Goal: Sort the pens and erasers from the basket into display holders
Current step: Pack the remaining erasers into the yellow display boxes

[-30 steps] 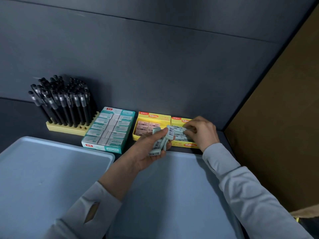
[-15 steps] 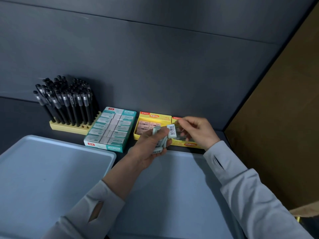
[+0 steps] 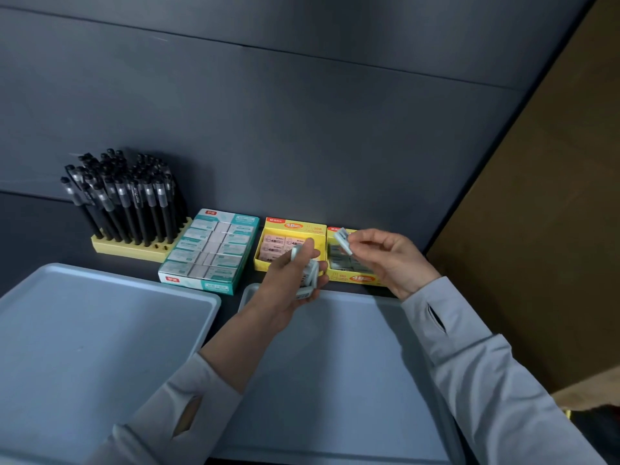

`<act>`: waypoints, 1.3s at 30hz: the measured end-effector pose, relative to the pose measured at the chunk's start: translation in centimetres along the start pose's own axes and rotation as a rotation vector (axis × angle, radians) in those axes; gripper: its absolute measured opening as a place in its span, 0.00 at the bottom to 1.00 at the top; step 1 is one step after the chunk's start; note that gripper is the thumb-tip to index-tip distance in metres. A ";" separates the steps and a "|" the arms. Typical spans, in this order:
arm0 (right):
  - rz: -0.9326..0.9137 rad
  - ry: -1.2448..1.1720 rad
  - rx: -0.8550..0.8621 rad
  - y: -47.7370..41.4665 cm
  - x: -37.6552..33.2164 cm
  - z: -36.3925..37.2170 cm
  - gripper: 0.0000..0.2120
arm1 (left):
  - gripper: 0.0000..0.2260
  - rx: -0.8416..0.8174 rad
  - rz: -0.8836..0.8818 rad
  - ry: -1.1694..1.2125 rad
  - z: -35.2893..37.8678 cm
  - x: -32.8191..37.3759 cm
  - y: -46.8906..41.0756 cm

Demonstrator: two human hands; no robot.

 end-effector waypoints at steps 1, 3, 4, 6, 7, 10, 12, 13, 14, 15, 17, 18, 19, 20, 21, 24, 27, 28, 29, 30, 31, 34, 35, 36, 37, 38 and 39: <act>-0.022 0.089 -0.011 0.0 0.2 -0.1 0.08 | 0.19 -0.002 -0.026 0.015 0.0 0.0 0.1; -0.047 0.173 -0.035 0.1 0.4 -0.3 0.12 | 0.20 -0.021 -0.076 0.076 0.0 0.0 0.2; -0.047 0.174 -0.043 0.2 0.4 -0.4 0.14 | 0.19 -0.030 -0.088 0.102 0.0 0.0 0.3; -0.038 0.179 -0.037 0.1 0.4 -0.6 0.18 | 0.16 -0.033 -0.088 0.117 -0.1 0.1 0.4; -0.040 0.220 -0.021 0.0 0.4 -0.8 0.18 | 0.15 -0.032 -0.085 0.111 -0.2 0.1 0.3; -0.078 0.477 0.051 -0.7 0.4 -2.1 0.16 | 0.14 -0.036 -0.073 0.075 -0.6 -0.1 0.2; -0.080 0.622 0.046 -1.3 0.6 -2.6 0.13 | 0.12 -0.055 -0.043 0.032 -0.9 0.0 0.1; -0.075 0.677 0.036 -1.6 0.8 -2.7 0.11 | 0.11 -0.065 -0.024 0.012 -1.0 0.0 0.0; -0.067 0.726 0.030 -1.7 1.0 -2.6 0.11 | 0.10 -0.075 -0.009 0.002 -1.2 0.1 0.0; -0.058 0.751 0.028 -1.9 1.3 -2.5 0.11 | 0.10 -0.082 0.002 0.000 -1.3 0.2 0.0; -0.028 0.735 0.023 -2.1 2.0 -1.8 0.10 | 0.11 -0.078 0.010 -0.004 -1.5 0.3 -0.1; -0.009 0.728 0.024 -2.2 2.2 -1.6 0.09 | 0.12 -0.073 0.003 -0.006 -1.5 0.3 -0.1; 0.000 0.743 0.028 -2.3 2.5 -1.5 0.09 | 0.11 -0.067 -0.010 0.000 -1.6 0.3 -0.2; 0.002 0.797 0.024 -2.4 2.6 -1.4 0.08 | 0.11 -0.061 -0.028 0.014 -1.6 0.2 -0.3; 0.001 0.864 0.010 -2.6 2.7 -1.5 0.08 | 0.11 -0.059 -0.043 0.023 -1.6 0.2 -0.4; 0.004 0.998 -0.036 -2.7 2.7 -1.3 0.09 | 0.10 -0.055 -0.031 -0.025 -1.3 0.3 -0.4; -0.014 1.079 -0.057 -2.8 2.8 -1.1 0.08 | 0.08 -0.056 0.011 -0.100 -0.9 0.2 -0.5; -0.011 1.099 -0.061 -2.8 2.8 -1.1 0.07 | 0.08 -0.060 0.019 -0.119 -0.8 0.2 -0.6; -0.009 1.110 -0.068 -2.8 3.0 -1.1 0.08 | 0.08 -0.058 0.024 -0.133 -0.8 0.1 -0.7; -0.012 1.111 -0.072 -2.8 3.0 -1.2 0.08 | 0.08 -0.055 0.026 -0.137 -0.8 0.1 -0.8; -0.022 1.101 -0.061 -2.8 3.0 -1.3 0.07 | 0.07 -0.049 0.029 -0.133 -0.8 0.0 -0.9; -0.046 0.837 0.025 -2.4 1.9 -0.9 0.06 | 0.06 -0.034 0.043 -0.138 -0.7 -0.1 -1.1; -0.003 0.654 0.027 -2.1 1.5 -0.4 0.10 | 0.06 -0.024 0.059 -0.157 -0.5 -0.2 -1.1; 0.057 0.502 -0.003 -1.9 1.1 0.3 0.13 | 0.06 -0.011 0.083 -0.180 -0.3 -0.2 -1.1; 0.108 0.423 -0.053 -1.6 0.7 1.0 0.15 | 0.06 0.002 0.106 -0.201 -0.1 -0.2 -1.1; 0.138 0.408 -0.107 -1.4 0.6 1.4 0.13 | 0.06 0.009 0.123 -0.215 0.1 -0.2 -1.1; 0.150 0.395 -0.136 -1.2 0.6 1.7 0.10 | 0.05 0.012 0.133 -0.221 0.2 -0.2 -1.1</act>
Point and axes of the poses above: each hand's wrist, its own y-axis away from the middle knuckle, its own z-axis out of the palm, x = y × z, the point moved 3 cm from there along -y, towards the middle knuckle, and after that the axes turned 15 degrees about -z, right-handed, at the moved point
